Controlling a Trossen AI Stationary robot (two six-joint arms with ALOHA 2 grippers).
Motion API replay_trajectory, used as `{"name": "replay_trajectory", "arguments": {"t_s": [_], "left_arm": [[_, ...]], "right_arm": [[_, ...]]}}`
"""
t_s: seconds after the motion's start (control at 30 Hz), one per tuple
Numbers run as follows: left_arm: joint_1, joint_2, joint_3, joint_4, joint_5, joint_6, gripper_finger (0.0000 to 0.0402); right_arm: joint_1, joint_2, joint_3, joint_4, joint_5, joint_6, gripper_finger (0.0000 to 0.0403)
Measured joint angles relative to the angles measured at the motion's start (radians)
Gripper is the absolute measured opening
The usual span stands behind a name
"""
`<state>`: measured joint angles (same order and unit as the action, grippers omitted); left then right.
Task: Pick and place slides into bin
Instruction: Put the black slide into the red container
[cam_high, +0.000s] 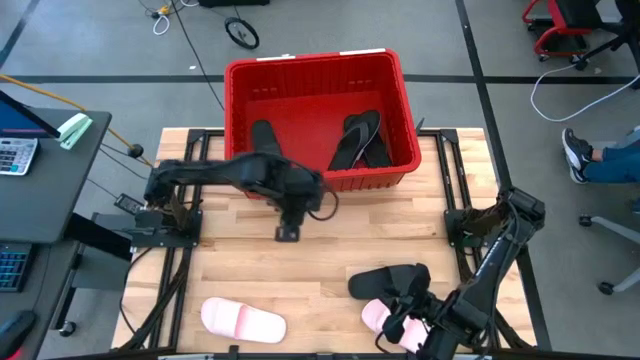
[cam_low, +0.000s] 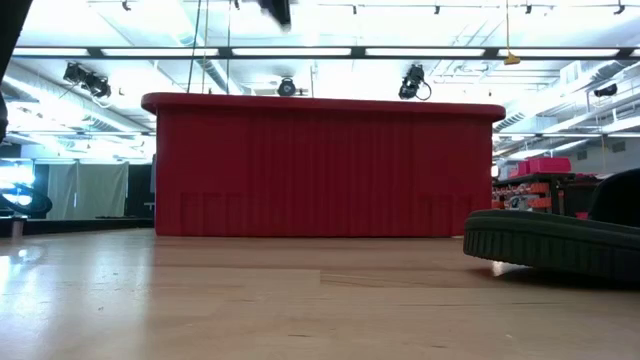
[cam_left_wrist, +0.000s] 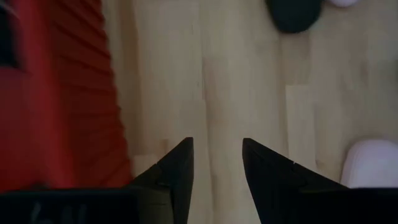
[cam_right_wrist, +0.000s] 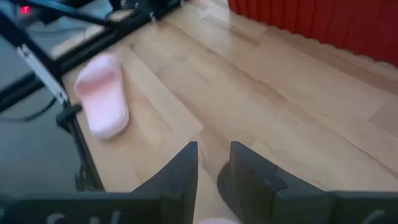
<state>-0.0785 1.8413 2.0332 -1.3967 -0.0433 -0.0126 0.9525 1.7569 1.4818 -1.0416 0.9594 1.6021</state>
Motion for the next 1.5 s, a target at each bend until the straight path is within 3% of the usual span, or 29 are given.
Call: {"name": "replay_trajectory", "arguments": {"t_s": [0.13,0.27,0.4,0.57,0.63,0.97,1.3,1.37,1.5], "left_arm": [[-0.020,0.002,-0.217,0.220,-0.001,-0.036,0.0135],[-0.059,0.002,-0.415,0.590,0.030,-0.071,0.0128],[-0.086,0.002,-0.543,0.934,0.097,-0.154,0.0122],[-0.110,0.001,-0.700,1.410,0.100,-0.325,0.0123],[-0.121,0.001,-0.758,1.529,0.100,-0.364,0.0126],[-0.207,0.000,-0.917,1.576,0.100,-0.354,0.0130],[-0.251,0.008,-0.921,1.582,0.098,0.210,0.0123],[-0.258,0.020,-0.921,1.580,0.098,0.249,0.0124],[-0.259,0.064,-0.921,1.647,0.089,0.172,0.0122]], "right_arm": [[0.014,0.000,0.000,0.000,0.000,-0.003,0.0100],[0.015,0.000,0.000,-0.007,-0.002,-0.007,0.0100],[0.015,0.000,0.000,-0.033,-0.003,-0.007,0.0100],[0.015,0.000,0.000,-0.099,-0.007,-0.008,0.0100],[0.015,0.000,0.000,-0.127,-0.007,-0.008,0.0100],[0.015,0.000,0.000,-0.140,-0.007,-0.052,0.0100],[-0.015,0.000,0.000,-0.140,-0.007,-0.052,0.0100],[-0.022,0.000,0.000,-0.140,-0.007,-0.052,0.0100],[-0.035,0.000,0.000,-0.140,-0.007,-0.052,0.0100]]}}
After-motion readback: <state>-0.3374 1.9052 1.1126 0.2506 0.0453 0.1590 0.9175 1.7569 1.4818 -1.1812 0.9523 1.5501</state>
